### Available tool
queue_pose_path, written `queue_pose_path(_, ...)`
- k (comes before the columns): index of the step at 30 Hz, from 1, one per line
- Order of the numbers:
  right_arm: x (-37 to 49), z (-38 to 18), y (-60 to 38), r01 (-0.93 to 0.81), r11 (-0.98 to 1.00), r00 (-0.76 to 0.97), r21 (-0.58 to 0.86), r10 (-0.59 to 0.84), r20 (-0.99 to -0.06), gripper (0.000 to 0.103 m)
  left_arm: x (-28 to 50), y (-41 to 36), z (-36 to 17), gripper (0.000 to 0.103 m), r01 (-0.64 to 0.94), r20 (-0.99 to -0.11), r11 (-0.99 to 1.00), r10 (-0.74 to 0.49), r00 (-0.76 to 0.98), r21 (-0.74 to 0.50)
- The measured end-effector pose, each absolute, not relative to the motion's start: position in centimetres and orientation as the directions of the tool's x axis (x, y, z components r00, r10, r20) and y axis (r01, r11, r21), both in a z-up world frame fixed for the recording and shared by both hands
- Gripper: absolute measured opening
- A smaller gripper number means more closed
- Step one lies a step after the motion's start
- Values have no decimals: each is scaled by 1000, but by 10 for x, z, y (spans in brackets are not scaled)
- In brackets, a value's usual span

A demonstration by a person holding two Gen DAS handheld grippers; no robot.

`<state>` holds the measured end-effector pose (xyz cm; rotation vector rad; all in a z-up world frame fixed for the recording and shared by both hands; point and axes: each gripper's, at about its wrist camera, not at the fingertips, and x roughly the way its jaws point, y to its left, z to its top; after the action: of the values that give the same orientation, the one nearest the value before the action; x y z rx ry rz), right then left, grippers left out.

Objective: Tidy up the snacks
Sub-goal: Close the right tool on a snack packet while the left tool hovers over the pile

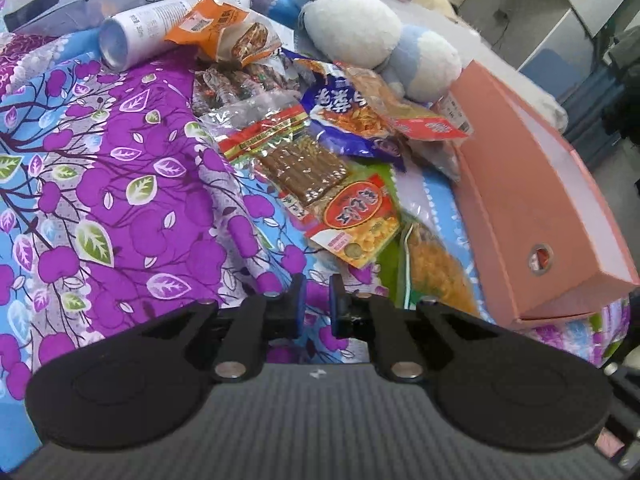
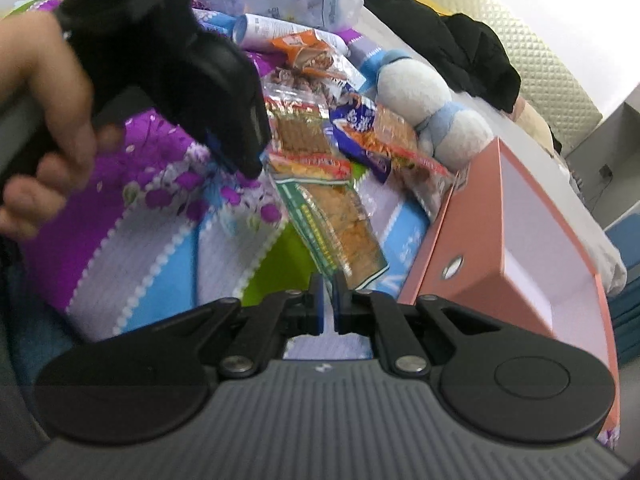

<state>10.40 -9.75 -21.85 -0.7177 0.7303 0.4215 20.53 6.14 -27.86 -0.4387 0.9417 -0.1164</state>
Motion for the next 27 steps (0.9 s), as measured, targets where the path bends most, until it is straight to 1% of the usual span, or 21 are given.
queue_pose_path(2,98,-223,-100,-570,690,682,-446,94,-725,6,204,68,-280,13,-108,-737,869,-336,586,-482)
queue_pose_path(4,94,-226,-104,-565,697,679,-441,89,-729,6,203,76,-283,25,-137,-714,819,-388,583,-558)
queue_pose_path(6,92,-227,-107,-556,710,676,-432,84,-732,6,203,80,-285,55,-159,-686,776,-417,597,-610)
queue_pose_path(8,92,-229,-110,-543,722,678,-428,76,-731,6,203,84,-287,63,-184,-655,729,-438,616,-660)
queue_pose_path(12,92,-233,-113,-535,726,677,-431,64,-733,6,211,88,-293,63,-224,-603,633,-480,638,-741)
queue_pose_path(18,93,-235,-112,-526,724,680,-447,42,-732,6,222,93,-316,62,-362,-596,489,-505,625,-794)
queue_pose_path(22,93,-234,-112,-521,727,682,-448,39,-730,6,224,92,-318,61,-402,-585,433,-490,646,-807)
queue_pose_path(24,91,-235,-111,-524,723,683,-451,40,-729,6,226,92,-320,56,-426,-589,412,-481,649,-806)
queue_pose_path(27,91,-236,-112,-522,725,684,-450,40,-729,6,230,92,-325,51,-451,-589,381,-477,653,-807)
